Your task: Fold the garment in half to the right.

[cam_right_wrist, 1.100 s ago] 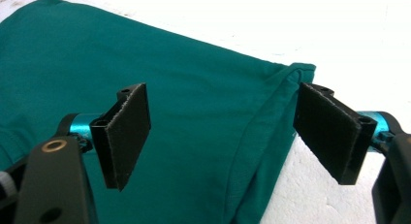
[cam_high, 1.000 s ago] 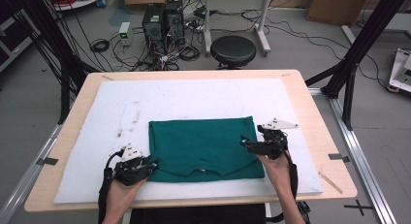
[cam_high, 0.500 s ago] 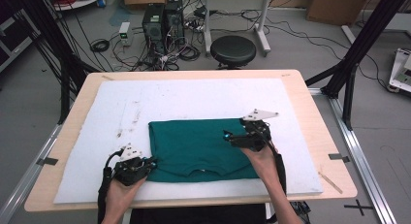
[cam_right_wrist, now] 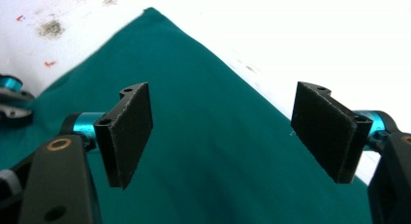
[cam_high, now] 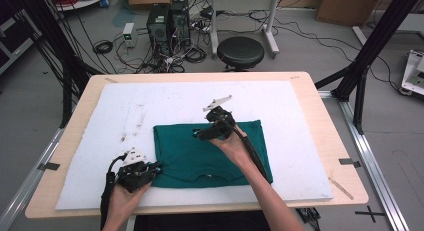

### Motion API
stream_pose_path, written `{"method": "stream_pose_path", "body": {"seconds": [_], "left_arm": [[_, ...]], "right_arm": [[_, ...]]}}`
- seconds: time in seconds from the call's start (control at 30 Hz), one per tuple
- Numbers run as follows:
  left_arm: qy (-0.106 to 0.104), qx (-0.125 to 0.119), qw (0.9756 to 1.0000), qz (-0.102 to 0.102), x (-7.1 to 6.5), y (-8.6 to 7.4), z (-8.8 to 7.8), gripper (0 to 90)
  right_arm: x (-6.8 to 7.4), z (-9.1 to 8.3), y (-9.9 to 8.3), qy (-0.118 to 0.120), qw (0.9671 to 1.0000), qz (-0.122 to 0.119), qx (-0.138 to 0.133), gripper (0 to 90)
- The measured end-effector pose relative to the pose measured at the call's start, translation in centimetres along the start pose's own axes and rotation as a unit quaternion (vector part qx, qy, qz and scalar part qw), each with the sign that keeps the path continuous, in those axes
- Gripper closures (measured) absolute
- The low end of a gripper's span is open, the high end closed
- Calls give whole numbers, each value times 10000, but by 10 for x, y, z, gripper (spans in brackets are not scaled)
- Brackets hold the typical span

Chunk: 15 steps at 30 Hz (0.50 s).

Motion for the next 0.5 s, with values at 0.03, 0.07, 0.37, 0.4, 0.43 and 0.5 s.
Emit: {"method": "stream_pose_path", "body": {"seconds": [0.03, 0.07, 0.37, 0.4, 0.43, 0.5], "left_arm": [[20, -2, 10000, 11, 0, 0, 0, 808], [33, 1, 10000, 29, 0, 0, 0, 811], [1, -2, 10000, 21, 0, 0, 0, 824], [-1, -4, 10000, 15, 0, 0, 0, 824], [-5, 7, 10000, 21, 0, 0, 0, 824], [-18, 0, 10000, -3, 0, 0, 0, 824]], "right_arm": [[2, 6, 4, 31, 10000, -36, 50, 236], [3, 12, 8, 67, 9999, -57, 95, 238], [8, 62, 37, 533, 9982, -89, 256, 278], [8, 67, 39, 553, 9981, -76, 280, 282], [9, 72, 40, 586, 9978, -77, 302, 295], [10, 80, 42, 643, 9972, -94, 378, 319]]}}
Point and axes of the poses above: each handheld gripper's, and its own axes: z roughly forward along the jaws, y roughly out of its top, x roughly to its left, the point moved 8 cm from there along z, roughly forward along the jaws, and after that the axes turned 11 degrees about y, right-handed, at the moved point
